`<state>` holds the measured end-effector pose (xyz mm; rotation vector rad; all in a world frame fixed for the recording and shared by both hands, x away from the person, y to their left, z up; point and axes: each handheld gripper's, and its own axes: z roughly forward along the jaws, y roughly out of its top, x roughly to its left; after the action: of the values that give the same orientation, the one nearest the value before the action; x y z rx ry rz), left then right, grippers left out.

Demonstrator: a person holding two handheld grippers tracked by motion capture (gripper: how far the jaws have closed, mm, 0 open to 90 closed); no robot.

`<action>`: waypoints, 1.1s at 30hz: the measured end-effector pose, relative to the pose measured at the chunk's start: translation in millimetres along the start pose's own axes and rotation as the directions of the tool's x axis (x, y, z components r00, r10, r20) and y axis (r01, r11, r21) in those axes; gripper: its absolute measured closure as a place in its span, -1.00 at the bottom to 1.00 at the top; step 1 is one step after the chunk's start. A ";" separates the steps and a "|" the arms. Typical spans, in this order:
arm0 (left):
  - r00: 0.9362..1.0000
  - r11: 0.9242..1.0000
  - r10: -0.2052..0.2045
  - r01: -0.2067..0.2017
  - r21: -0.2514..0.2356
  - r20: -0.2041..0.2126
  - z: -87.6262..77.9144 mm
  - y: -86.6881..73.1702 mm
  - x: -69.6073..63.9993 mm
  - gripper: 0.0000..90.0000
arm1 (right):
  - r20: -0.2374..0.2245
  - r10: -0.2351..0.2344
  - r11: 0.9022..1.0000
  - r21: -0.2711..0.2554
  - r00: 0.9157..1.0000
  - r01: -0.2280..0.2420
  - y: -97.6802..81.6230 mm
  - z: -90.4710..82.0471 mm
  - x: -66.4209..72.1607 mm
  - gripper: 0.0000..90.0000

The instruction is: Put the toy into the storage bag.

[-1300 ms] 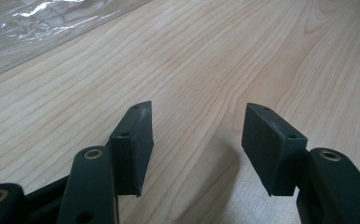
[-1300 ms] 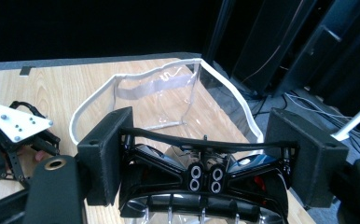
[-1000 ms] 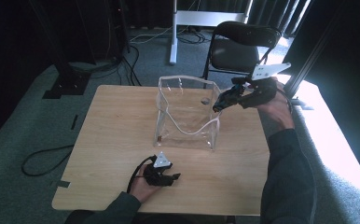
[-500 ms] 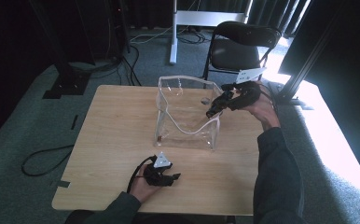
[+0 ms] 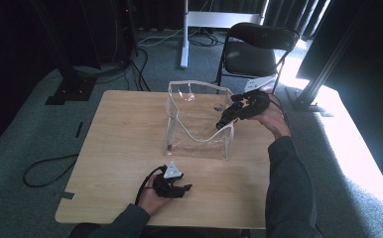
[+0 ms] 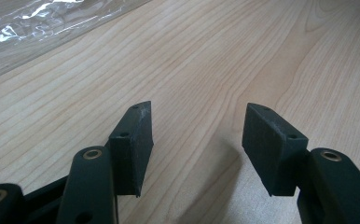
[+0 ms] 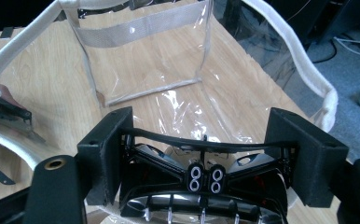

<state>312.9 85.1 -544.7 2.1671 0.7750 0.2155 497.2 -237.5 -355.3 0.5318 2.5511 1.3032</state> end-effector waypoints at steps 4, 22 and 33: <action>1.000 1.000 -0.002 0.002 0.000 0.002 0.0 0.0 0.5 -0.03 | -0.002 0.002 1.000 0.016 1.000 -0.002 -0.9 1.6 -1.4 -0.45; 1.000 1.000 -0.003 0.003 -0.001 0.003 0.2 0.2 0.4 -0.04 | -0.018 -0.011 0.992 0.125 1.000 0.013 -5.2 15.9 -5.4 -0.46; 1.000 1.000 0.001 -0.001 -0.001 -0.001 0.3 0.1 -0.4 -0.05 | -0.002 0.015 0.988 0.153 1.000 -0.014 -8.6 15.6 -7.8 -0.46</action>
<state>312.8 84.6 -544.8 2.1670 0.7744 0.2170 508.1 -234.0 -371.0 0.5786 2.6686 1.1191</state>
